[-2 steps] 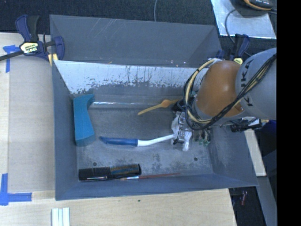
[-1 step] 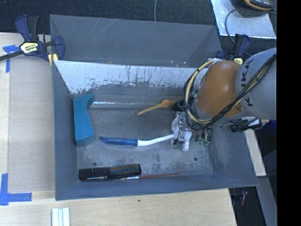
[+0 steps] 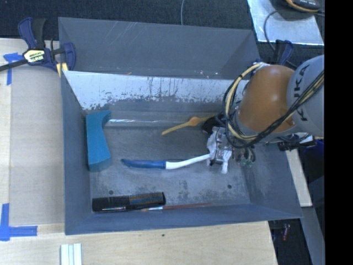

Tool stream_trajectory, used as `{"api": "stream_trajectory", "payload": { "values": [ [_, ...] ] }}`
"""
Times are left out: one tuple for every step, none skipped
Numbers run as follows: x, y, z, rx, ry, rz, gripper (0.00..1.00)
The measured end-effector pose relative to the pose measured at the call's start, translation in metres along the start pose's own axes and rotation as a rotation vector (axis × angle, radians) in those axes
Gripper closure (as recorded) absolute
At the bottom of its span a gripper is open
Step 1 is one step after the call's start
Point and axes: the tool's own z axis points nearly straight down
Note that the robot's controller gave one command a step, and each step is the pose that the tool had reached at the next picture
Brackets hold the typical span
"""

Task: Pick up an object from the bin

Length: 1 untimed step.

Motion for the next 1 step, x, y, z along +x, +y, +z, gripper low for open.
{"api": "stream_trajectory", "payload": {
  "values": [
    [-0.0001, 0.0066, -0.0675, 0.001, 0.008, -0.005, 1.00]
  ]
}}
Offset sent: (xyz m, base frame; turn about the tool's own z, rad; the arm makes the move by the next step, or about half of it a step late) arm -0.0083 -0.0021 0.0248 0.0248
